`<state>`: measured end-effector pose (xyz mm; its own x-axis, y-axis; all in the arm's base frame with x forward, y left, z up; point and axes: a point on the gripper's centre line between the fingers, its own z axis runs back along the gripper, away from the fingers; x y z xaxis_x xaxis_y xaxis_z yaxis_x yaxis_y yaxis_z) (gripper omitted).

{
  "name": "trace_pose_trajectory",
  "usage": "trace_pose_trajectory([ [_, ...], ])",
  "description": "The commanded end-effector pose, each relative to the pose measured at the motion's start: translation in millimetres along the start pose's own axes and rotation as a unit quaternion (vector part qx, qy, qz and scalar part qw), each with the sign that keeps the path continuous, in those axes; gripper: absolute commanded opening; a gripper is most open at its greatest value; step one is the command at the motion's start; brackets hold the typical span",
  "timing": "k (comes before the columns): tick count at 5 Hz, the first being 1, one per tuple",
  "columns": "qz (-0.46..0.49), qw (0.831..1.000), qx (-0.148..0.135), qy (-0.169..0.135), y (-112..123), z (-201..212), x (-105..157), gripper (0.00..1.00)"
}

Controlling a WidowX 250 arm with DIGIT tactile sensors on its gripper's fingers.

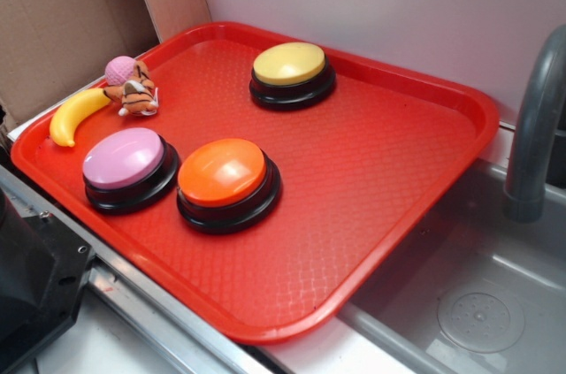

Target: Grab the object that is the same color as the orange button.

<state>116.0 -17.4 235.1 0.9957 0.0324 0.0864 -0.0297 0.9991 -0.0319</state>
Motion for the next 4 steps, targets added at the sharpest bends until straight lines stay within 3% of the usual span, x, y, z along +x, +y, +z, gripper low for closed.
trace_pose_trajectory([
  [1, 0.0, 1.0, 0.0, 0.0, 0.0, 0.0, 0.0, 1.0],
  [2, 0.042, 0.999, -0.014, -0.013, 16.3, -7.2, 5.7, 1.0],
  [4, 0.22, 0.975, 0.003, -0.038, 61.4, -42.2, 20.5, 1.0],
])
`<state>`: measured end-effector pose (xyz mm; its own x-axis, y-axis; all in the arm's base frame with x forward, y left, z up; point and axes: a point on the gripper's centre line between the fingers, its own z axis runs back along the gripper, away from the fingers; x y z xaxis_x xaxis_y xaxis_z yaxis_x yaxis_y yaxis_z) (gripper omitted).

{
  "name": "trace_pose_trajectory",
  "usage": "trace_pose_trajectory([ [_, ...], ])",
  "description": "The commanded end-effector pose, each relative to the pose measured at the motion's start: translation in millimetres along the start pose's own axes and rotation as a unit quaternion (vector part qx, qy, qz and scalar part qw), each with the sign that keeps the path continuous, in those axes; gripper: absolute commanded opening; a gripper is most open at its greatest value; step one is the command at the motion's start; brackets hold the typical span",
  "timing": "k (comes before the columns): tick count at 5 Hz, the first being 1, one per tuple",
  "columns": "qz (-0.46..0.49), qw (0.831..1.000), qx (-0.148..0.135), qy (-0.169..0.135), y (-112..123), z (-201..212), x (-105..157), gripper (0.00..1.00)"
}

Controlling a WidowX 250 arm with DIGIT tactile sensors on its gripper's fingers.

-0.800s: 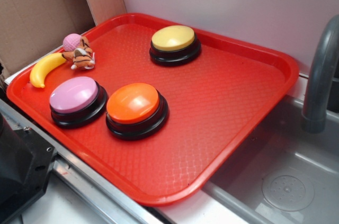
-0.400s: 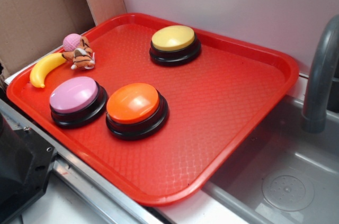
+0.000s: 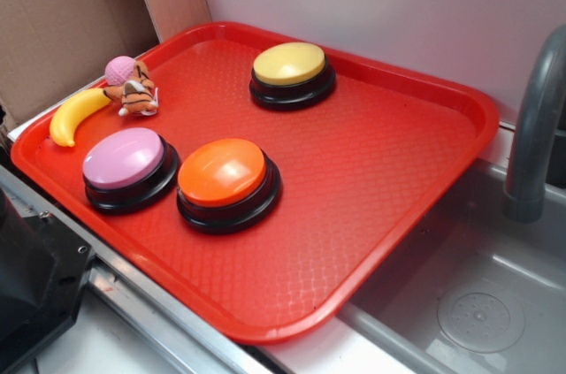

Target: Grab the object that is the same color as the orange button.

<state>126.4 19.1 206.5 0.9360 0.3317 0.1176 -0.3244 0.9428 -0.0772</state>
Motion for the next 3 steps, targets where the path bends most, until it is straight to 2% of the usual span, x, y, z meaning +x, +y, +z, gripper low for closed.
trace_pose_trajectory([
  [1, 0.147, 0.988, 0.024, -0.043, 36.2, -31.3, 30.2, 1.0],
  [2, 0.22, 0.972, 0.049, -0.06, 52.5, -50.6, 45.1, 1.0],
  [3, 0.304, 0.947, 0.066, -0.083, 68.5, -72.3, 60.1, 1.0],
])
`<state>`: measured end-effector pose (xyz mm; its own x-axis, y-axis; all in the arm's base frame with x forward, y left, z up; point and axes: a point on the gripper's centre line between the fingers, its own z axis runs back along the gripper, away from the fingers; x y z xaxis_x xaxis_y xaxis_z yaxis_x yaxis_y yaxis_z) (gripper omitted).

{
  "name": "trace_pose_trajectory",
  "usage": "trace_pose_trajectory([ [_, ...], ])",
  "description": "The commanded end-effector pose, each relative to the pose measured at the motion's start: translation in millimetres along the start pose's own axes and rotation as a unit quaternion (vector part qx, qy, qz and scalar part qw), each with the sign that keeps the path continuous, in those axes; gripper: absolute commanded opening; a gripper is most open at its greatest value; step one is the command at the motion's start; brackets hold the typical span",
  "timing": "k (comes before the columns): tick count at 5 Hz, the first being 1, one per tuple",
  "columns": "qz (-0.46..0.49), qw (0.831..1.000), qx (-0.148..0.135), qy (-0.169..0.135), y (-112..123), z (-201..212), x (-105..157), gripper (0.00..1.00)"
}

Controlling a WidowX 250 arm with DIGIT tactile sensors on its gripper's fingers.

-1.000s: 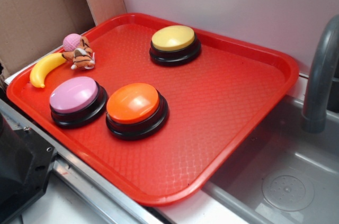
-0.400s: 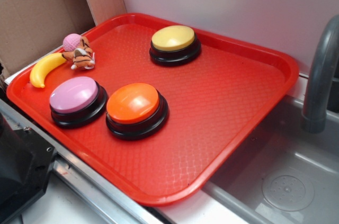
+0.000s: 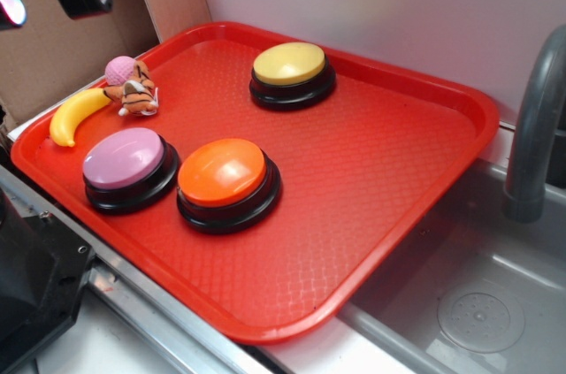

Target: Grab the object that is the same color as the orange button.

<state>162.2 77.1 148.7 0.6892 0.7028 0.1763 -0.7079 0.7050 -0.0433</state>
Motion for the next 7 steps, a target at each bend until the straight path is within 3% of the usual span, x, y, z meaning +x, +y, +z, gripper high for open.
trace_pose_trajectory([
  [1, 0.114, 0.992, 0.023, -0.045, 11.8, -37.5, 35.5, 1.0],
  [3, 0.168, 0.985, 0.023, -0.039, 23.1, -81.3, 54.2, 1.0],
  [4, 0.188, 0.981, 0.008, -0.039, 24.1, -100.5, 61.3, 1.0],
  [7, 0.189, 0.982, 0.006, -0.013, 18.3, -136.7, 69.9, 1.0],
])
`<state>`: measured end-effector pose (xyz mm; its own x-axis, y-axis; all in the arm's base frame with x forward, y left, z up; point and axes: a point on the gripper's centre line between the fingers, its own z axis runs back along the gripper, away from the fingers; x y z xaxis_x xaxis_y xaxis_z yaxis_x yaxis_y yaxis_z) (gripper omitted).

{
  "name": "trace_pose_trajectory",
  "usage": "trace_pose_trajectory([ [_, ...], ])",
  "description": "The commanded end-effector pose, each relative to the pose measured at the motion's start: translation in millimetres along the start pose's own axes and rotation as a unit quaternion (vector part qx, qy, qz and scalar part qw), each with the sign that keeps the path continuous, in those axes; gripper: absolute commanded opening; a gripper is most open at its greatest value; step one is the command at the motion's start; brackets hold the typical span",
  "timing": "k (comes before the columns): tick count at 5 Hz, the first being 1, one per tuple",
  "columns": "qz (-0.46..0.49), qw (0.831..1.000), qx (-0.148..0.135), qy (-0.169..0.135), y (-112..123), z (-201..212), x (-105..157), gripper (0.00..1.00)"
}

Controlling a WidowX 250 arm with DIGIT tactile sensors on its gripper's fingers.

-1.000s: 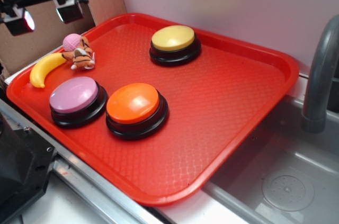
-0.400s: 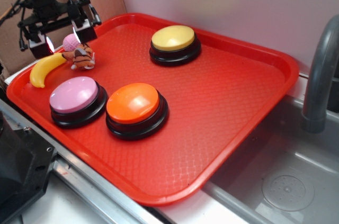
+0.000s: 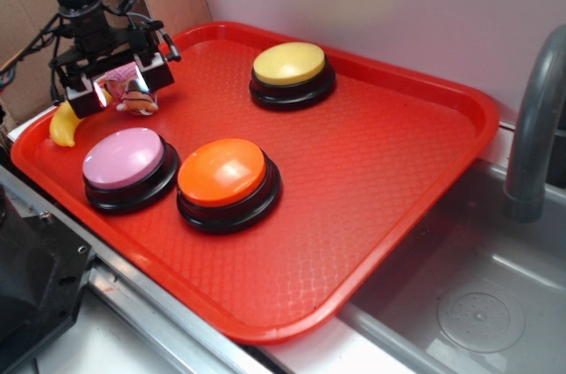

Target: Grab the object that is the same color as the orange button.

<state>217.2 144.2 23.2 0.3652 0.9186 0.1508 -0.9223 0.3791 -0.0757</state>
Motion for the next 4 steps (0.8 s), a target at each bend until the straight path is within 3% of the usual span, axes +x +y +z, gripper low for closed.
trace_pose_trajectory([
  [1, -0.015, 1.0, -0.011, -0.01, -0.7, -0.2, 5.2, 0.42],
  [2, -0.02, 1.0, -0.012, -0.009, 0.0, 1.5, 3.9, 0.0],
  [4, -0.116, 0.993, -0.014, -0.001, -11.8, 46.2, -2.3, 0.0],
])
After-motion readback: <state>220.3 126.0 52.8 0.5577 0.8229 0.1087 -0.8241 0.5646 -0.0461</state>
